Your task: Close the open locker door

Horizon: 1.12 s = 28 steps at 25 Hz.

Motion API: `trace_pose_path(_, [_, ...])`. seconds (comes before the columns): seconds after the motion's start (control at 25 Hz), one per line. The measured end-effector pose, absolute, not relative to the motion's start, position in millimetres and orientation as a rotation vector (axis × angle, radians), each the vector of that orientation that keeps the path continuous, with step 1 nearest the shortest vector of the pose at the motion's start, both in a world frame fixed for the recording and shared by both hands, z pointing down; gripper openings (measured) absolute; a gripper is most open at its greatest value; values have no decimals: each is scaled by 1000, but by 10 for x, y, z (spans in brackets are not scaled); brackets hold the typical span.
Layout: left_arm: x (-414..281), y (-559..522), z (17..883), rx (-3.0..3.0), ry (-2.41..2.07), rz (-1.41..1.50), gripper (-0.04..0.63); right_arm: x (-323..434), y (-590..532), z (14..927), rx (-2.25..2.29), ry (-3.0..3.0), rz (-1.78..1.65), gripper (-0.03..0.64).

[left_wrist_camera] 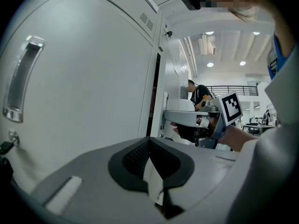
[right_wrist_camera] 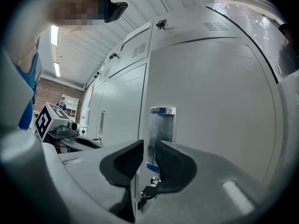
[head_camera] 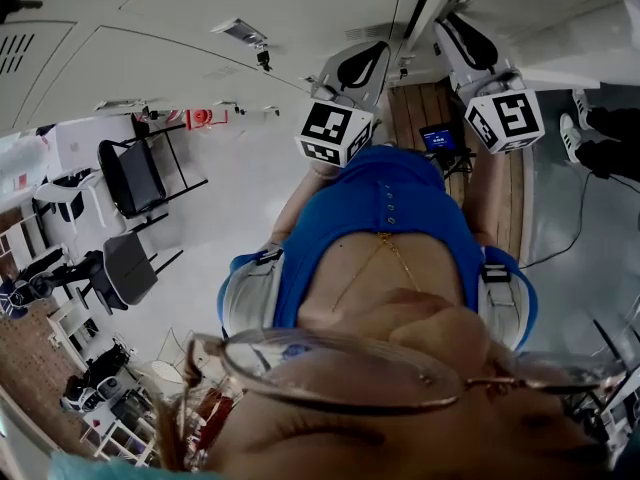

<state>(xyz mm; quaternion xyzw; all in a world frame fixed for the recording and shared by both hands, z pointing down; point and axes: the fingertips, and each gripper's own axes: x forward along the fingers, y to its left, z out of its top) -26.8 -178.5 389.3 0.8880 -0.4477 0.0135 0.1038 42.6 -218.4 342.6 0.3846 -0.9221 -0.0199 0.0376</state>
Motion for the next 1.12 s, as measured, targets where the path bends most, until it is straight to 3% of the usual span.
trace_pose_path(0.52, [-285,-1919,3902,2634,-1267,38,0,361,-2472,3416,1294,-2744,-84,43])
trace_pose_path(1.12, [-212,-2052,3922,2655,-1222,57,0,381,-2487,3421,1351,-2745,-59,55])
